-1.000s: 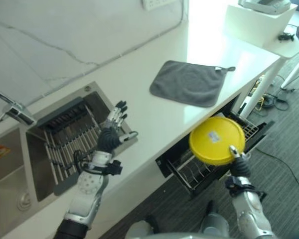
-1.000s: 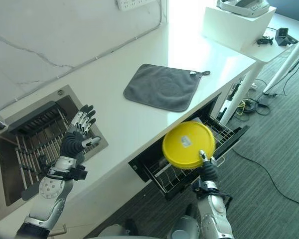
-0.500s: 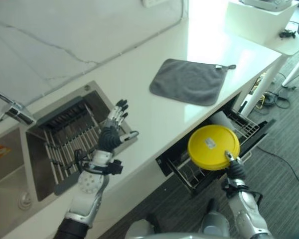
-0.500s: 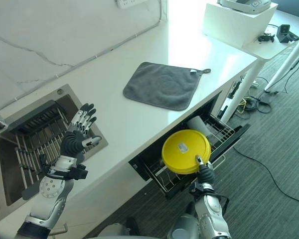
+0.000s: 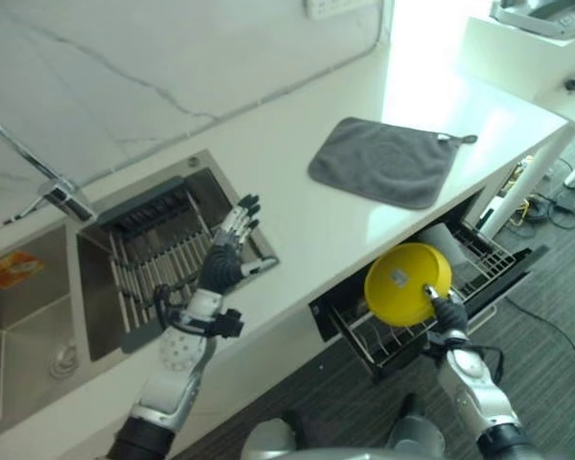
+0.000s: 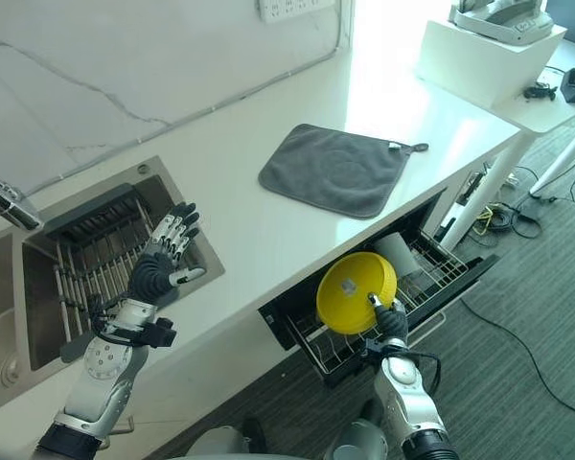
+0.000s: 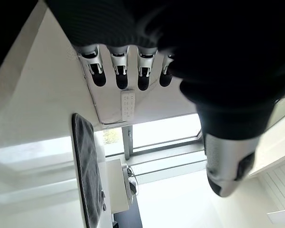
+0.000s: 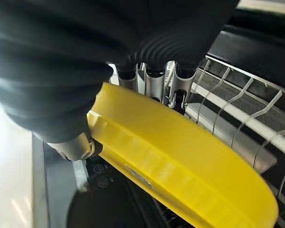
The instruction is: Place the dishes in the dishwasher.
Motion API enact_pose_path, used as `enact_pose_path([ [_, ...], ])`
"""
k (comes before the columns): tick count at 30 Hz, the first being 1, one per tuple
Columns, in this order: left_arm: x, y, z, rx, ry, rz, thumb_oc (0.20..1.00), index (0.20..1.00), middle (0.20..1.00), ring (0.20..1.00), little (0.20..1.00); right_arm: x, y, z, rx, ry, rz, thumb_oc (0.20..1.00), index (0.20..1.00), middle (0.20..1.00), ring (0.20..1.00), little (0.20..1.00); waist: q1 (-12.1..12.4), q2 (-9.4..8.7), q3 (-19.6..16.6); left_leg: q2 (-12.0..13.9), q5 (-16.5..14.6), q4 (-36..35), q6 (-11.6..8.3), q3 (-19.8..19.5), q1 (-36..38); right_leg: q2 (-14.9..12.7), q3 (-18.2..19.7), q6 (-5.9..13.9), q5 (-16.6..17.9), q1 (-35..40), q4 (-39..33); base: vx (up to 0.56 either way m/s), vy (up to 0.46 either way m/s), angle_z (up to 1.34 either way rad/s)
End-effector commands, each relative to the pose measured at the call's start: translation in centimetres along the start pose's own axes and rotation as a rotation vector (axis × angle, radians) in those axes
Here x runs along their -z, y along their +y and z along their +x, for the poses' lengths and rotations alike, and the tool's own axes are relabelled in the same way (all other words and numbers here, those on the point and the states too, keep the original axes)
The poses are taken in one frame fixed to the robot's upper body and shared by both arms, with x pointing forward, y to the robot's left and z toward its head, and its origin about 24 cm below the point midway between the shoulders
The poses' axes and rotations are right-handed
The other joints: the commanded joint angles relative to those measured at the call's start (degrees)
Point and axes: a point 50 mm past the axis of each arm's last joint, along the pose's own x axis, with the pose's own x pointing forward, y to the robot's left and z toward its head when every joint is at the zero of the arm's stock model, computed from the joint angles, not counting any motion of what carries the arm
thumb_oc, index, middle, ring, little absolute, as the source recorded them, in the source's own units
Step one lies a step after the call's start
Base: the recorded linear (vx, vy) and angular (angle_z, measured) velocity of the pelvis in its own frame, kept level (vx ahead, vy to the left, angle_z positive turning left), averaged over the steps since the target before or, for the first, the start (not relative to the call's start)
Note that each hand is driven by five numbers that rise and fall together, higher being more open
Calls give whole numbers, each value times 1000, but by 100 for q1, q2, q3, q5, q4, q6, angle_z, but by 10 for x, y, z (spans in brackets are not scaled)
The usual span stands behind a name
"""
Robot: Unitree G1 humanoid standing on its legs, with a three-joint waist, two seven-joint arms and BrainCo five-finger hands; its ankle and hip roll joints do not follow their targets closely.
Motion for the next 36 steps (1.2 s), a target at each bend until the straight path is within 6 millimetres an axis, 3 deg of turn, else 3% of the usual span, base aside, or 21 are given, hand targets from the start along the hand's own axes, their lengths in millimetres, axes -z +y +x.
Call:
enact_pose_path([
  [1,-26,4,12,63,-123,63,1000,1000,1000,1000,1000,-40,17,9,-55,-184,-106,200,200,200,200,200,151,-206,55,-37,-796,723,403,-491,-278,-454,-111,309,-744,404,603,31,-23,2],
  [6,-25,5,11,82,-114,70,1000,1000,1000,1000,1000,-41,12,12,-82,-181,-302,200,200,200,200,200,215,-266,97,2,-800,805,388,-529,-317,-487,-145,300,-746,419,667,29,-38,14],
  [7,-25,6,13,104,-112,78,1000,1000,1000,1000,1000,-38,3,17,-85,-141,-479,200,200,200,200,200,283,-319,146,33,-808,888,373,-574,-358,-514,-166,300,-735,429,712,37,-92,19],
  [9,-27,7,14,117,-113,86,1000,1000,1000,1000,1000,-40,-4,21,-93,-121,-583,200,200,200,200,200,326,-351,178,70,-801,942,351,-604,-397,-518,-190,319,-720,437,729,30,-89,15],
  [19,-31,1,30,184,-126,99,1000,1000,1000,1000,1000,-57,-12,41,-84,-184,-835,200,200,200,200,200,613,-346,390,118,-816,1156,336,-811,-611,-609,-331,333,-690,476,836,13,-37,12],
  [27,-39,-4,42,222,-172,117,1000,1000,1000,1000,1000,-99,-13,63,-24,-305,-956,200,200,200,200,200,807,-212,713,20,-657,1374,364,-1031,-1084,-693,-304,235,-599,271,955,-50,-13,20],
  [36,-51,-6,53,267,-241,143,1000,1000,1000,1000,1000,-150,-7,72,50,-570,-1302,200,200,200,200,200,918,-82,1047,-147,-582,1596,371,-1361,-1551,-669,-60,210,-614,-23,1154,-56,-12,13],
])
